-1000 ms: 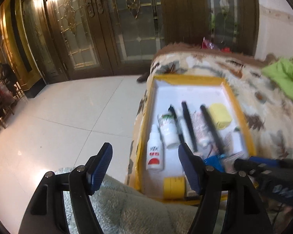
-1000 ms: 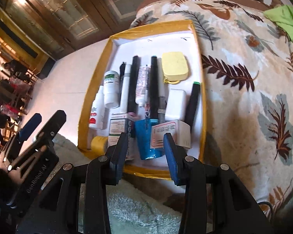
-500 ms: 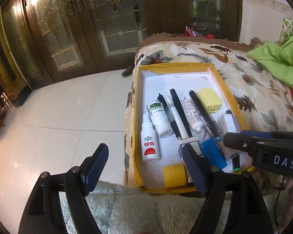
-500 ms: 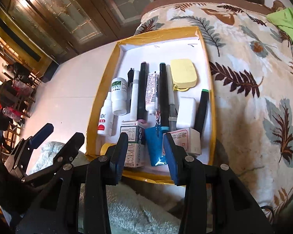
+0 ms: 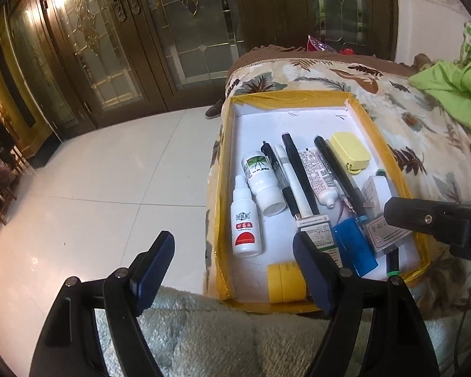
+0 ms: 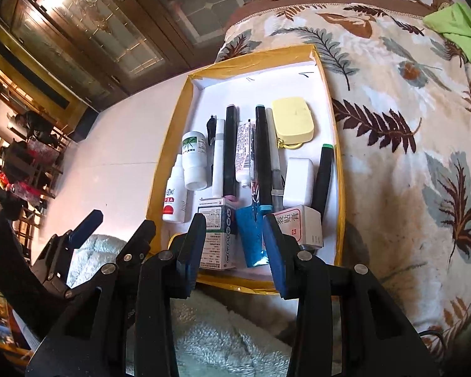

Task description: Organize rigid objects

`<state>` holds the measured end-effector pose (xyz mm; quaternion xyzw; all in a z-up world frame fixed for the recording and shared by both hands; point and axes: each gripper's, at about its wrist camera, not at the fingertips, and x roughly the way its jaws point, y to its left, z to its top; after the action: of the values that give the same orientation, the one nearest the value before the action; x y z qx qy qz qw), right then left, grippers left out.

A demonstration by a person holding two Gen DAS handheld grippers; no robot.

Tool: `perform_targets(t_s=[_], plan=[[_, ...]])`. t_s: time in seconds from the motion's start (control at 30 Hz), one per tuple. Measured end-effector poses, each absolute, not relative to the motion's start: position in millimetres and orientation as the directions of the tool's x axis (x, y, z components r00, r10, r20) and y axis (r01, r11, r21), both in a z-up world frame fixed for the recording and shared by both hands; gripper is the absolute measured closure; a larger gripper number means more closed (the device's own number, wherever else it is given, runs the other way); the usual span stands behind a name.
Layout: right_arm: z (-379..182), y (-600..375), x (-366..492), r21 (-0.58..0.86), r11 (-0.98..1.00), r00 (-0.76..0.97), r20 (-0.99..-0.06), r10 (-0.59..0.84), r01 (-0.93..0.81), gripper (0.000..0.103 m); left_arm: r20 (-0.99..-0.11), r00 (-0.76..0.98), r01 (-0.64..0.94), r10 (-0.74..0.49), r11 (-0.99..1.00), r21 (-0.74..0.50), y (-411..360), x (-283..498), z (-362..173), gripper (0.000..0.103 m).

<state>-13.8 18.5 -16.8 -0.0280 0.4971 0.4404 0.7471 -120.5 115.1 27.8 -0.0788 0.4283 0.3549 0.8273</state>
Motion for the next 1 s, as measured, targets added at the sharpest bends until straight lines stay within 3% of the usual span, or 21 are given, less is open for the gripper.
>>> perform_targets(t_s=[0.67,0.73,1.0], plan=[[-7,20,-17,0.398,0.573,0.124,-0.736,0.665,-0.716,0.065,-0.779,0.409,-0.642,0.474,0.757,0.123,121,-124,34,0.025],[-5,17,-17,0.397,0.576,0.140,-0.726,0.674,-0.715,0.060,-0.779,0.401,-0.638,0.481,0.757,0.140,121,-121,33,0.025],[-9,15,-9,0.352,0.626,0.202,-0.741,0.641,-0.696,0.060,-0.770,0.383,-0.660,0.509,0.735,0.157,123,-120,29,0.025]])
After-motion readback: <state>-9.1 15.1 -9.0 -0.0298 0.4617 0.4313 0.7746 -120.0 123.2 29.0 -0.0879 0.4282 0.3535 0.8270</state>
